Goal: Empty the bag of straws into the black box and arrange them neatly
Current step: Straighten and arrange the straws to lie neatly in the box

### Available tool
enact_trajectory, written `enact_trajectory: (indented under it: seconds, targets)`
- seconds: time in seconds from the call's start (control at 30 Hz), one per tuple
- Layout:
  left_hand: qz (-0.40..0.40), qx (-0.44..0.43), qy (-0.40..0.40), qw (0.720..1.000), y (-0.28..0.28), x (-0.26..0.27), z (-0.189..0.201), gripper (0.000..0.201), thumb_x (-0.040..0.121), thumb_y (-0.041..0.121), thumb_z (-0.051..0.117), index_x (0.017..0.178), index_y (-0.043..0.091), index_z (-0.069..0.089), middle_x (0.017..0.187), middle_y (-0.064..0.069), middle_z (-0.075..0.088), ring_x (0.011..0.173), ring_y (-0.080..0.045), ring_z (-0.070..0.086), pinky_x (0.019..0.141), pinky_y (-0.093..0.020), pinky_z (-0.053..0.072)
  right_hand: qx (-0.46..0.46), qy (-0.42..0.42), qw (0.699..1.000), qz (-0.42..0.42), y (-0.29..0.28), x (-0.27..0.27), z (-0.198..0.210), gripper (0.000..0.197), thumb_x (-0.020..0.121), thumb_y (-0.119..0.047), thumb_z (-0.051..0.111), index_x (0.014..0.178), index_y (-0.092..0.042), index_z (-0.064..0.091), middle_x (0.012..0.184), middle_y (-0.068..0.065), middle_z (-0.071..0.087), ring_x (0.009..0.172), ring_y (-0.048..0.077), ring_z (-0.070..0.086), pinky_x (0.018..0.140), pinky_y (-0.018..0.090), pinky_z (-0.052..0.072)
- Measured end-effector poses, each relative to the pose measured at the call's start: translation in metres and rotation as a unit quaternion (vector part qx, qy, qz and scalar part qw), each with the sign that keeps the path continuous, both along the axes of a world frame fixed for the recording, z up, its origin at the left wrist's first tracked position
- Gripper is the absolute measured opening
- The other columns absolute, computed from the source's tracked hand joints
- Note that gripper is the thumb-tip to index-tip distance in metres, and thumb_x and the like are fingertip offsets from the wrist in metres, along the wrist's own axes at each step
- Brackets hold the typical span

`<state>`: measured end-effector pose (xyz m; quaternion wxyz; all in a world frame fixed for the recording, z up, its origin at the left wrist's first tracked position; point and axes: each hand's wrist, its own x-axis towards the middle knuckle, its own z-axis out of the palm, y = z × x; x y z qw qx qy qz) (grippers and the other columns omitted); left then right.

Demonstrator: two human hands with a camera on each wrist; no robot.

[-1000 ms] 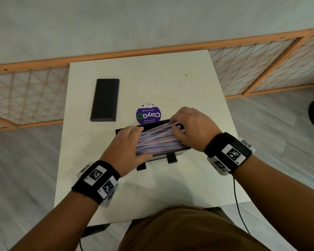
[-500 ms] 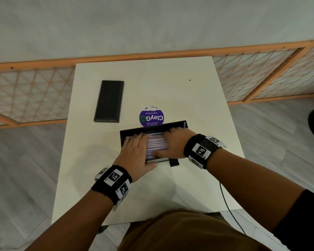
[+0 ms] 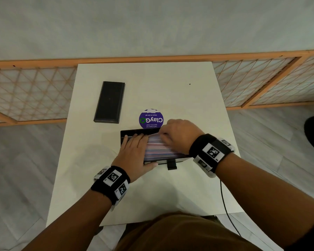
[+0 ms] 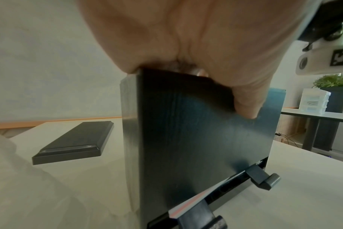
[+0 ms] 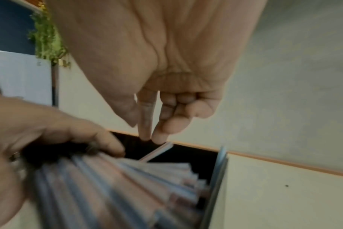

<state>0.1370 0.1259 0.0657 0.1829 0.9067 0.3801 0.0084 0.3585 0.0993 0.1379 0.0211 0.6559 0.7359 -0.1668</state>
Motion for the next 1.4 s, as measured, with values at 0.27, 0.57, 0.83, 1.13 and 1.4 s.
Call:
enact_trajectory:
  seconds: [0.27, 0.57, 0.83, 1.13, 1.4]
  targets:
    - [-0.023, 0.022, -0.015, 0.999, -0.002, -0.003, -0.002, 0.085, 0.082, 0.075, 0.045, 0.145, 0.018, 0.045, 0.15, -0.008, 0.048, 0.141, -0.03, 0.043, 0.124, -0.053, 0.016, -0.118, -0.191, 0.974, -0.025, -0.007, 0.041, 0.017, 0.032, 0.099, -0.029, 0.042, 0.123, -0.031, 0.063, 0.105, 0.003, 0.059, 0.088, 0.026, 0.058, 0.077, 0.037, 0.043]
    - [-0.039, 0.034, 0.011, 0.999, 0.0, -0.004, -0.009, 0.081, 0.086, 0.076, 0.04, 0.144, 0.019, 0.047, 0.149, -0.005, 0.05, 0.139, -0.024, 0.046, 0.125, -0.052, 0.019, -0.106, -0.036, 0.99, -0.084, -0.014, 0.055, 0.01, 0.017, 0.101, -0.019, 0.043, 0.102, -0.016, 0.06, 0.1, 0.007, 0.067, 0.085, 0.027, 0.058, 0.068, 0.034, 0.04]
    - [-0.03, 0.036, -0.007, 0.999, 0.0, -0.002, -0.003, 0.08, 0.083, 0.076, 0.049, 0.141, 0.021, 0.049, 0.142, 0.0, 0.055, 0.132, -0.021, 0.051, 0.125, -0.048, 0.022, 0.101, 0.017, 0.992, -0.067, -0.032, 0.062, 0.11, 0.01, 0.098, -0.023, 0.055, 0.099, -0.02, 0.064, 0.091, -0.001, 0.069, 0.08, 0.024, 0.063, 0.07, 0.04, 0.052]
    - [0.081, -0.167, -0.123, 0.975, 0.0, -0.005, 0.026, 0.112, 0.076, 0.072, 0.072, 0.159, 0.027, 0.012, 0.158, 0.006, 0.031, 0.141, -0.012, 0.035, 0.117, -0.037, 0.038, 0.137, 0.153, 0.975, -0.09, -0.043, 0.052, 0.132, 0.007, 0.098, -0.022, 0.061, 0.101, -0.024, 0.068, 0.088, -0.013, 0.068, 0.08, 0.007, 0.064, 0.072, 0.023, 0.05]
    - [0.098, -0.112, -0.187, 0.971, 0.009, -0.017, 0.038, 0.071, 0.094, 0.042, 0.068, 0.153, 0.027, 0.032, 0.147, 0.007, 0.044, 0.129, -0.006, 0.044, 0.109, -0.031, 0.043, 0.009, 0.209, 0.969, -0.129, -0.047, 0.052, 0.049, 0.013, 0.097, -0.028, 0.065, 0.11, -0.032, 0.063, 0.103, -0.016, 0.069, 0.091, 0.006, 0.065, 0.077, 0.025, 0.05]
